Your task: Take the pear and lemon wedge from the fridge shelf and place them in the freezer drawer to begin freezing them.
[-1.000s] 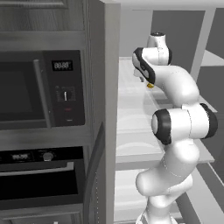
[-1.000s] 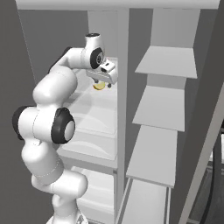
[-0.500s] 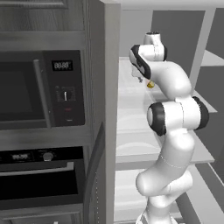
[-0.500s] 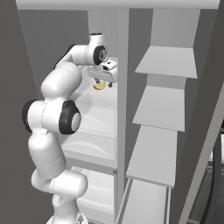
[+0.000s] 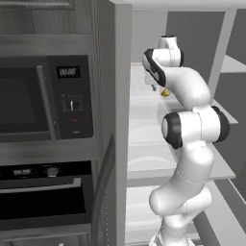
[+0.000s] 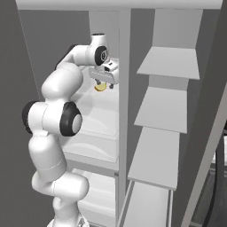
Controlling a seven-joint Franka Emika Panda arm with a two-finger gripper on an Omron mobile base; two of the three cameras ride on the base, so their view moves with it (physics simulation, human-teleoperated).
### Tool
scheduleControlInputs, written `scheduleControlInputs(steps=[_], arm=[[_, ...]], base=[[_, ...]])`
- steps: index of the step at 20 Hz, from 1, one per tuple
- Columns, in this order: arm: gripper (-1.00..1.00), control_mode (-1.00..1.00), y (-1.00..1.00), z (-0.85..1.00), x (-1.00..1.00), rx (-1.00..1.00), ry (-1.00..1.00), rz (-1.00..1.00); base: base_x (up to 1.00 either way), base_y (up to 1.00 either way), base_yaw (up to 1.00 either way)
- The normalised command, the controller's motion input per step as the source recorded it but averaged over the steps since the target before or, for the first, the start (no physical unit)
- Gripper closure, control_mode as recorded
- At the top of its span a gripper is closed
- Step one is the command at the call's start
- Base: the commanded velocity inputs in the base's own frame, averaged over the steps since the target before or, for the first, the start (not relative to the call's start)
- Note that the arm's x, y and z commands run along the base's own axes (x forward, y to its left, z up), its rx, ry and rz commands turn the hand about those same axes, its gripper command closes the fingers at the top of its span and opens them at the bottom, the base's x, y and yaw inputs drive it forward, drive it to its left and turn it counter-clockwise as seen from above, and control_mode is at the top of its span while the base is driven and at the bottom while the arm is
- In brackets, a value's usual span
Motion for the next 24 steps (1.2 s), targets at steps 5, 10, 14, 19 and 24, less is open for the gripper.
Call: scheduleControlInputs(steps=[5, 10, 14, 19, 24], arm=[[-1.0, -1.0, 0.08, -0.09, -0.32, 0.0, -0.04, 0.0], [-1.0, -1.0, 0.15, -0.16, -0.27, 0.0, -0.01, 0.0], [-1.0, -1.0, 0.08, -0.19, -0.13, 0.0, -0.01, 0.0], [1.0, -1.0, 0.01, -0.27, 0.0, 0.0, -0.01, 0.0], [1.0, -1.0, 0.05, -0.14, 0.0, 0.0, -0.1, 0.0]], base=[[0.0, 0.0, 0.0], [0.0, 0.0, 0.0], [0.0, 0.0, 0.0], [0.0, 0.0, 0.0], [0.0, 0.0, 0.0]])
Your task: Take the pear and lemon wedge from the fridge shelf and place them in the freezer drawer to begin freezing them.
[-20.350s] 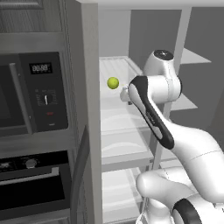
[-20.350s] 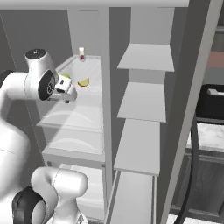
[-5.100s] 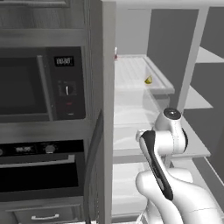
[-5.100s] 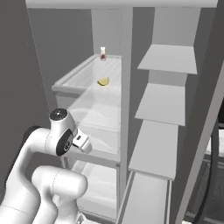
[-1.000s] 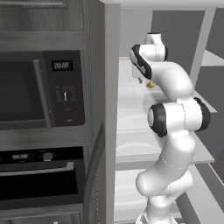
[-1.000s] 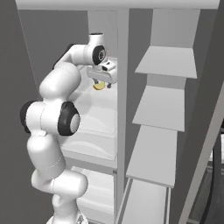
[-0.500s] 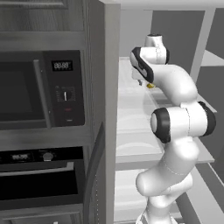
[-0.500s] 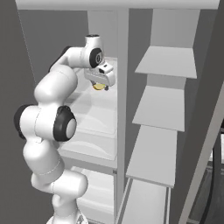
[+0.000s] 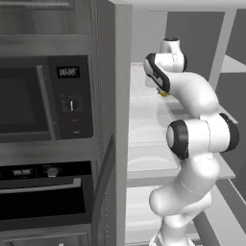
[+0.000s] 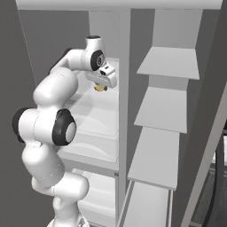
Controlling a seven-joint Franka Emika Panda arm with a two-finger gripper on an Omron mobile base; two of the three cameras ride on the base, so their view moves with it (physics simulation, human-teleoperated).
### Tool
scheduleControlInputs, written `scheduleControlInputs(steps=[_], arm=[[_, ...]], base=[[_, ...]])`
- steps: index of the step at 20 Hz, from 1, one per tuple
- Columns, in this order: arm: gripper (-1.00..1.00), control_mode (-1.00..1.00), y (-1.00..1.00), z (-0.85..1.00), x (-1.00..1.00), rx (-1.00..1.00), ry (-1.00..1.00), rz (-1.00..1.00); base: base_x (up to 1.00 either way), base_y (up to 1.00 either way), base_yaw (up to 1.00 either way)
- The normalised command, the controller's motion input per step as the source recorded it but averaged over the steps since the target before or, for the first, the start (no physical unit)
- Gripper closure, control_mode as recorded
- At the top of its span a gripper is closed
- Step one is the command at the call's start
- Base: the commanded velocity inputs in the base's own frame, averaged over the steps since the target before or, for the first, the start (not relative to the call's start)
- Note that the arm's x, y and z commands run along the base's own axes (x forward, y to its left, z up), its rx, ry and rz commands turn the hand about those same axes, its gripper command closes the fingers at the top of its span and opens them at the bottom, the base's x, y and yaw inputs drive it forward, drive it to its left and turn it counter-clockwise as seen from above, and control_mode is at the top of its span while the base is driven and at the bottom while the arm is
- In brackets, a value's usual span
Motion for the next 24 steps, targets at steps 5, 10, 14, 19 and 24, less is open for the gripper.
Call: scheduleControlInputs(steps=[5, 10, 14, 19, 24], arm=[[1.0, -1.0, 0.14, 0.08, -0.35, 0.0, -0.21, 0.0], [1.0, -1.0, 0.13, 0.36, -0.99, 0.0, -0.35, 0.0], [1.0, -1.0, 0.05, 0.3, -1.0, 0.0, -0.35, 0.0], [1.0, -1.0, 0.03, 0.07, -1.0, 0.0, -0.21, 0.0], [1.0, -1.0, 0.0, -0.01, -0.97, 0.0, 0.0, 0.0]], base=[[0.0, 0.0, 0.0], [0.0, 0.0, 0.0], [0.0, 0.0, 0.0], [0.0, 0.0, 0.0], [0.0, 0.0, 0.0]])
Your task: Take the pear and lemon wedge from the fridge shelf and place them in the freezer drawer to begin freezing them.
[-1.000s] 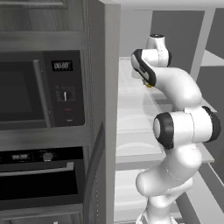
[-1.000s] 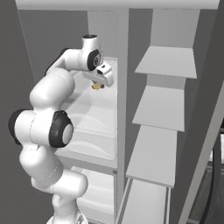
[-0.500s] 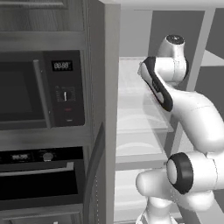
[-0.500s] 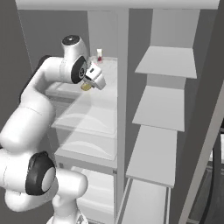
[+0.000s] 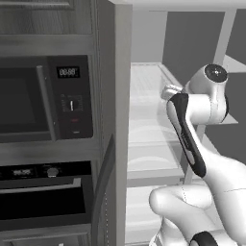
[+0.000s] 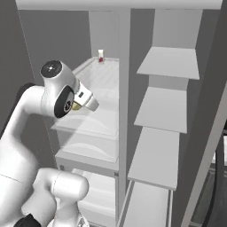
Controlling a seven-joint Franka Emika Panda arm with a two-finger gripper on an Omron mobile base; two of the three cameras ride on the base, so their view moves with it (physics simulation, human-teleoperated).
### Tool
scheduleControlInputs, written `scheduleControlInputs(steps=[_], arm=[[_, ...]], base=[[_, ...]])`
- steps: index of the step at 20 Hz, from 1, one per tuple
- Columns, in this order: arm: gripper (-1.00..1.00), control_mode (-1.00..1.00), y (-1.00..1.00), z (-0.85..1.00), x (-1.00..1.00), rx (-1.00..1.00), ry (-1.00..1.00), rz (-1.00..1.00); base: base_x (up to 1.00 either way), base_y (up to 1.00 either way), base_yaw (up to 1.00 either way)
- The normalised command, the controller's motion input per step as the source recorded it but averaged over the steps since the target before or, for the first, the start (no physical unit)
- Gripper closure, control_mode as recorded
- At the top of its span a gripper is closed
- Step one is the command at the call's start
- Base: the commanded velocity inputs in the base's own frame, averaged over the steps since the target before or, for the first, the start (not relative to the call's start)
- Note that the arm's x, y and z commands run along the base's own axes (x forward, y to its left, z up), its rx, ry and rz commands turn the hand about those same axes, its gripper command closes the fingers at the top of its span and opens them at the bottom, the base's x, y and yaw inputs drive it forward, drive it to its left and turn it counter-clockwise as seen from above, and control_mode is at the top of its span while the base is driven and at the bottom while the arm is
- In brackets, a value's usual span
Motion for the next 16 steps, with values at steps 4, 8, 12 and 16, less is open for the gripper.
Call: scheduleControlInputs(steps=[4, 8, 12, 16], arm=[[1.0, -1.0, 0.0, -0.11, -0.65, 0.0, 0.16, 0.0], [1.0, -1.0, 0.01, -0.03, -0.53, 0.03, 0.24, -0.01], [1.0, 1.0, 0.0, 0.0, 0.0, 0.0, 0.0, 0.0], [1.0, 1.0, 0.0, 0.0, 0.0, 0.0, 0.0, 0.0]], base=[[0.0, 0.0, 0.0], [0.0, 0.0, 0.0], [-0.97, 0.0, -0.08], [-0.93, 0.0, -0.11]])
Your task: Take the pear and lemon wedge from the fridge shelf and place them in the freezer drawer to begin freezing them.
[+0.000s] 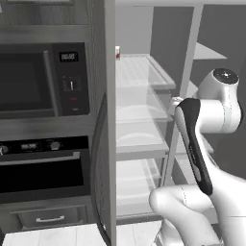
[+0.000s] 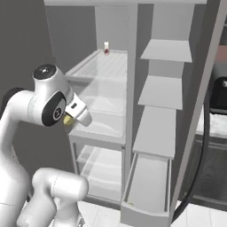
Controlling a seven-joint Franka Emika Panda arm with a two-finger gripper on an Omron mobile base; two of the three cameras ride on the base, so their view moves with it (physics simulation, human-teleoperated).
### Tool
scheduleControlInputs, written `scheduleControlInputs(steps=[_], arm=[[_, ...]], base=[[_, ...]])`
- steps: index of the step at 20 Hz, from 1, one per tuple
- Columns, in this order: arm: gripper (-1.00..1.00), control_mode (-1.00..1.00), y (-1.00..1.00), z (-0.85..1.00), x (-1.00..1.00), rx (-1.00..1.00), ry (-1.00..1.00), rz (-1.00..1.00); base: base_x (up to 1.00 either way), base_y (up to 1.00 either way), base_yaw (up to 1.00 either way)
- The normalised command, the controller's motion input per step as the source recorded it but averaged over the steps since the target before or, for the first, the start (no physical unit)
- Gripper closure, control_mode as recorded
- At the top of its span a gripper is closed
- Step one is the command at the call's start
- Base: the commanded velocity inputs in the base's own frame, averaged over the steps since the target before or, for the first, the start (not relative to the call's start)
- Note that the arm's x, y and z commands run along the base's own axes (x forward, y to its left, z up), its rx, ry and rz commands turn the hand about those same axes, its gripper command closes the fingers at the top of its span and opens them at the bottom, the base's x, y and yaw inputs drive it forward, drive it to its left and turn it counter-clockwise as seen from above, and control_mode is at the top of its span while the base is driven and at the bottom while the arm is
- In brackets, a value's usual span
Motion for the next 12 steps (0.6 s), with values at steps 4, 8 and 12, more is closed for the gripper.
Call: scheduleControlInputs(steps=[4, 8, 12], arm=[[1.0, 1.0, 0.0, 0.0, 0.0, 0.0, 0.0, 0.0], [1.0, 1.0, 0.0, 0.0, 0.0, 0.0, 0.0, 0.0], [1.0, -1.0, -0.55, -0.37, -0.09, 0.07, 0.09, -0.13]], base=[[-0.46, -0.02, -0.14], [-0.11, -0.28, -0.14], [0.0, 0.0, 0.0]])
